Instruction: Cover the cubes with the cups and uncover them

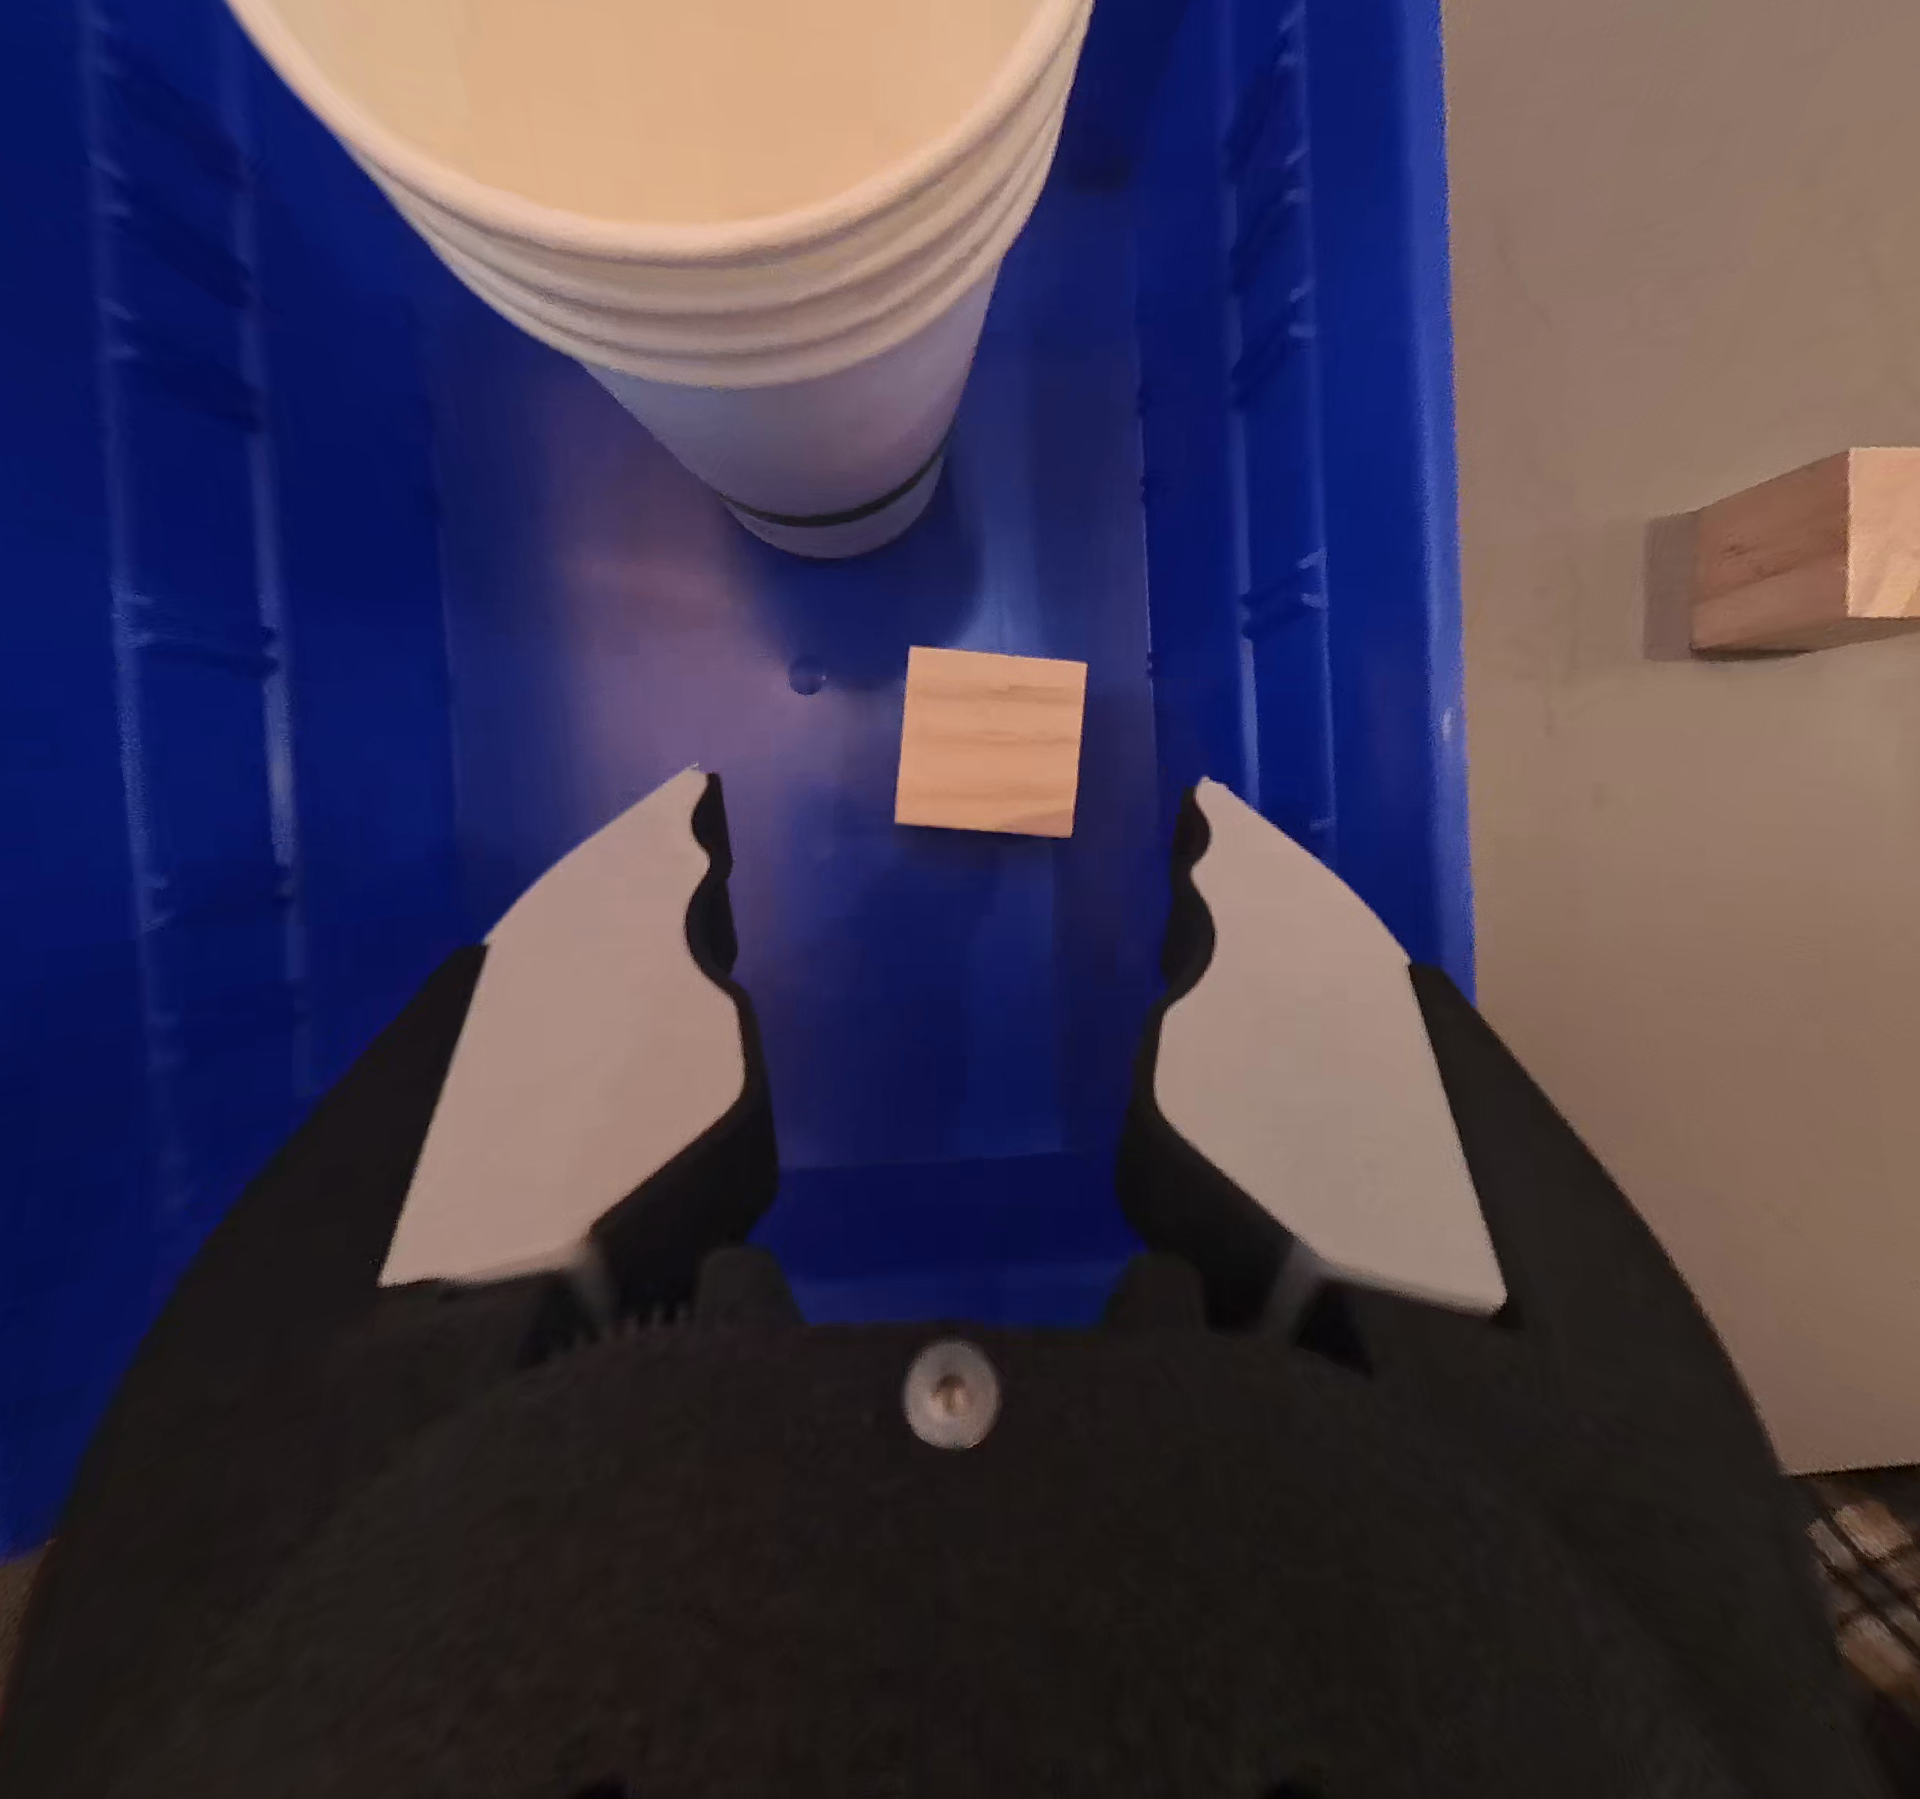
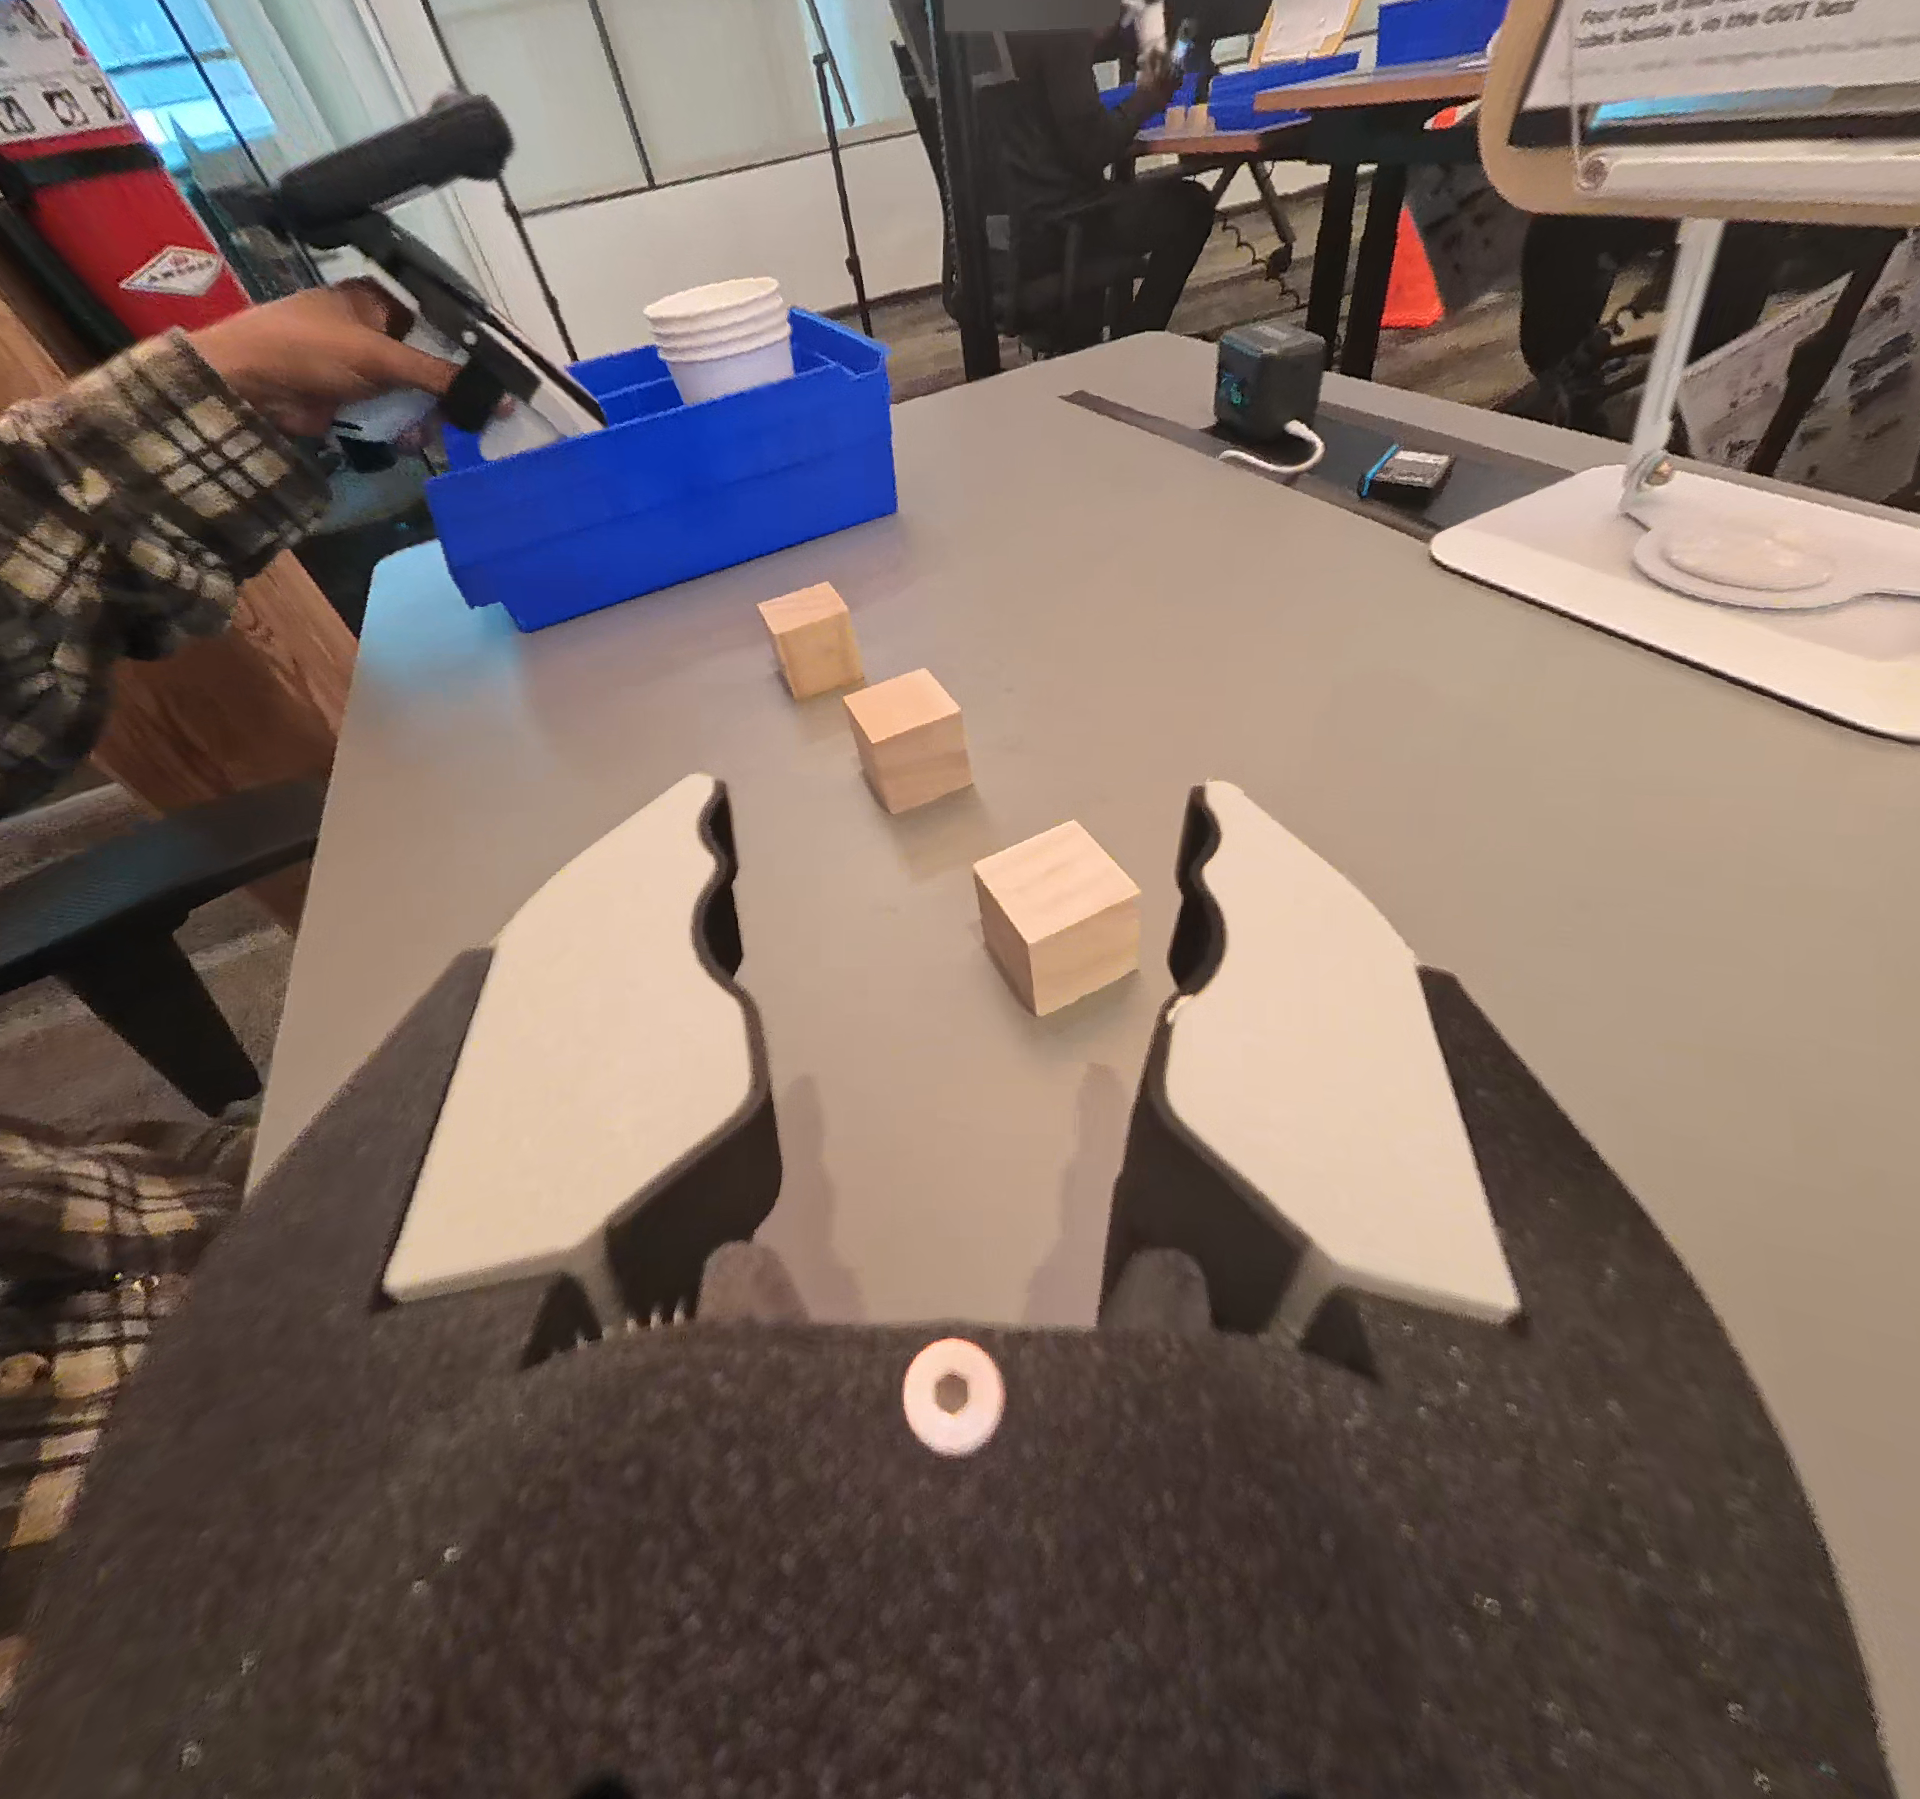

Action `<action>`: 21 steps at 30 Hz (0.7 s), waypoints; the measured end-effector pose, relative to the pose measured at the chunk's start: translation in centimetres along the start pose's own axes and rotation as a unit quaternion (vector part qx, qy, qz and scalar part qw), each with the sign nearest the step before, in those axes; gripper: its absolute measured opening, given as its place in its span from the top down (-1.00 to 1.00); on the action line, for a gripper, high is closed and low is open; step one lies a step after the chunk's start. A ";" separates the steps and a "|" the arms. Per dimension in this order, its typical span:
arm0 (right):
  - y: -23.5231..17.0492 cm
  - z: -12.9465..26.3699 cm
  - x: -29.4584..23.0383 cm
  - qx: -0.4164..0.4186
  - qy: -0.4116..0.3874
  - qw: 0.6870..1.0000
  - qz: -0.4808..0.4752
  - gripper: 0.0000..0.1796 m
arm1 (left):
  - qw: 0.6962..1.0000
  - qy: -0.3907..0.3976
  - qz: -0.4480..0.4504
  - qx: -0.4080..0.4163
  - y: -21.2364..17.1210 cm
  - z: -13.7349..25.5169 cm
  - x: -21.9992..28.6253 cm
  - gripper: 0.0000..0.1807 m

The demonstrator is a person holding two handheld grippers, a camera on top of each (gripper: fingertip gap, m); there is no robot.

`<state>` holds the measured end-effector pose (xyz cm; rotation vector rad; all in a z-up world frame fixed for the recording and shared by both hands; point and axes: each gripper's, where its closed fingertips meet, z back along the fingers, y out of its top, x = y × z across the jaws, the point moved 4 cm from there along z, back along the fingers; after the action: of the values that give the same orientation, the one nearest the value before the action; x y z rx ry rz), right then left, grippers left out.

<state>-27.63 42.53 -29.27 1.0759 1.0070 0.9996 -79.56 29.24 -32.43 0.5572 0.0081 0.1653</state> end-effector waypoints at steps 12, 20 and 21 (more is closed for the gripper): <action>2.2 -0.4 -2.0 -0.009 0.000 0.999 0.038 0.10 | 0.994 -0.003 -0.055 -0.099 -1.8 -4.8 0.8 0.16; 3.5 1.1 -2.5 -0.007 -0.022 0.998 0.062 0.14 | 0.993 -0.047 -0.106 -0.034 -0.8 -4.9 -0.1 0.50; 3.5 1.3 -2.4 -0.004 -0.025 0.998 0.062 0.14 | 0.992 -0.048 -0.114 -0.018 -0.6 -4.2 -0.4 0.50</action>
<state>-27.41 40.54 -25.24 1.1632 0.9032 1.0704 -80.05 30.88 -36.32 0.5228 -0.0252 -0.0852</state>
